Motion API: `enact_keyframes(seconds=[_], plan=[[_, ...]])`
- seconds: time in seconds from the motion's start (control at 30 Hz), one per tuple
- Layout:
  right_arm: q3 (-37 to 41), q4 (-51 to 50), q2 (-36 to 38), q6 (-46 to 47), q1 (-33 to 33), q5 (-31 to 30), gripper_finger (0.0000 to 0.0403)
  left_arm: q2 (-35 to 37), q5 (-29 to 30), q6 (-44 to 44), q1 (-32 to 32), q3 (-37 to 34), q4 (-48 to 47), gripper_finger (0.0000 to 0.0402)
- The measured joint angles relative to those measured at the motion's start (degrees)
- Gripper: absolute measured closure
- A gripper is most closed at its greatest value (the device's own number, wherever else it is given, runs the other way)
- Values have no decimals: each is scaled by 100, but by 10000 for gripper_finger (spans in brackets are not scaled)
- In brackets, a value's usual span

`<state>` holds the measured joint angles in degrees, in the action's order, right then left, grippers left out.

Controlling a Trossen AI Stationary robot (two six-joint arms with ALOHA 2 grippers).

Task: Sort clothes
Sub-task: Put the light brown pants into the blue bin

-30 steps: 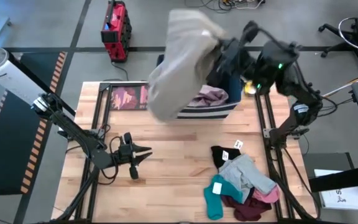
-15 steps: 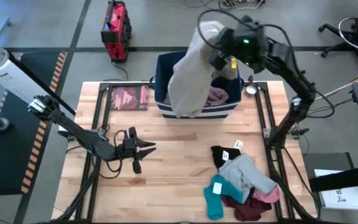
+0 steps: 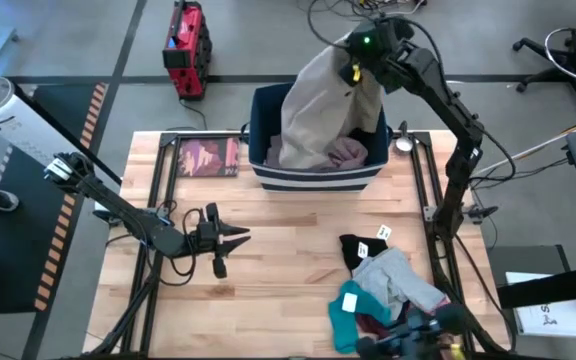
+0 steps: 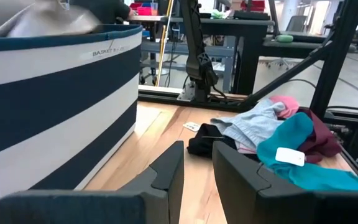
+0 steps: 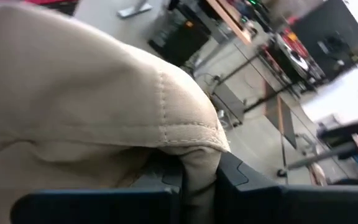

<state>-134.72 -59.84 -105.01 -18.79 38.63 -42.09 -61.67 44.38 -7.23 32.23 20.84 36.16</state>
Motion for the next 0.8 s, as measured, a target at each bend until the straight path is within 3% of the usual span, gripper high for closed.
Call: enact_keyframes(seconds=[0.13, 0.2, 0.3, 0.47, 0.53, 0.8], plan=[[0, 73, 85, 6, 98, 60, 386, 0, 0, 78, 0, 0, -2, 329], [0, -96, 159, 46, 105, 377, 386, -2, 0, 140, -4, 0, -15, 329], [-11, -602, 216, 271, 42, 1426, 386, -2, 0, 206, -11, 0, -22, 329], [0, -1156, 151, 391, -188, 3664, 386, -4, 2, 214, -11, 0, -20, 329], [4, -1188, 99, 326, -272, 4173, 385, -4, 2, 213, -11, 0, -19, 329], [200, -1173, -382, 150, -389, 4464, 387, -4, 2, -165, -15, 0, -17, 329]])
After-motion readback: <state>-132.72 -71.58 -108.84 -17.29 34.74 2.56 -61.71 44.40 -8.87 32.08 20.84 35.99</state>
